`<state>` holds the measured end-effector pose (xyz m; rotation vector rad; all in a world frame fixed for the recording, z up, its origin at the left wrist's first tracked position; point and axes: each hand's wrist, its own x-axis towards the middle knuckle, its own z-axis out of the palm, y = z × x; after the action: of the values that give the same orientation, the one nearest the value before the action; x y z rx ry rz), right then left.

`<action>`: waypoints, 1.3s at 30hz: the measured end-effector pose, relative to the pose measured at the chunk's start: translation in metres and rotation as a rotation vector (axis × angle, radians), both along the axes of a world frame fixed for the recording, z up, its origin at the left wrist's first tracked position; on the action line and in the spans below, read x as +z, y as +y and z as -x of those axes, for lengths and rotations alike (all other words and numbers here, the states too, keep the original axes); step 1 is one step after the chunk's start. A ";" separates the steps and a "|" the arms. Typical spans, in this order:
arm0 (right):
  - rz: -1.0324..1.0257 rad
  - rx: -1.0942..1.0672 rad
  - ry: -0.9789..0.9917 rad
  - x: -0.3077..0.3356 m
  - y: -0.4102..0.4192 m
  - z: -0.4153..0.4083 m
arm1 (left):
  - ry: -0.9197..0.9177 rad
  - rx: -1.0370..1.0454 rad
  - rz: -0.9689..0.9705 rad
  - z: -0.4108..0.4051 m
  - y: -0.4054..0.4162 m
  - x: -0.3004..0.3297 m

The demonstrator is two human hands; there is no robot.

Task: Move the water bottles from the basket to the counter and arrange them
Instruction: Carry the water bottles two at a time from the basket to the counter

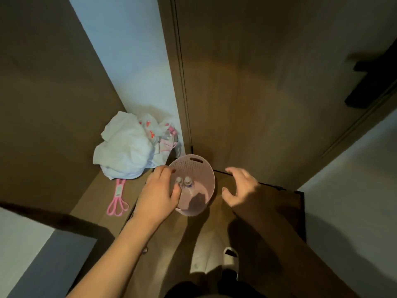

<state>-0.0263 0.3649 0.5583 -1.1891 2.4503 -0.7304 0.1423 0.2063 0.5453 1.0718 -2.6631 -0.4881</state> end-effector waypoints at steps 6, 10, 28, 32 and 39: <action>-0.072 0.208 -0.122 -0.008 -0.123 0.064 | -0.002 0.162 -0.056 0.039 -0.081 0.001; -0.139 0.277 -0.092 -0.037 -0.185 0.085 | -0.059 0.184 -0.146 0.055 -0.136 -0.031; -0.555 0.498 -0.101 -0.598 -0.413 0.162 | -0.186 0.292 -0.653 0.176 -0.338 -0.606; -0.627 0.627 -0.173 -0.724 -0.431 0.156 | -0.238 0.258 -0.541 0.180 -0.339 -0.725; -0.543 0.644 -0.157 -0.729 -0.441 0.158 | -0.196 0.358 -0.479 0.167 -0.331 -0.699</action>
<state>-0.1847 -0.0766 -0.1712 -1.4790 1.7845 0.0292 -0.0248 -0.1248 -0.1539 1.7699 -2.4795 -1.0190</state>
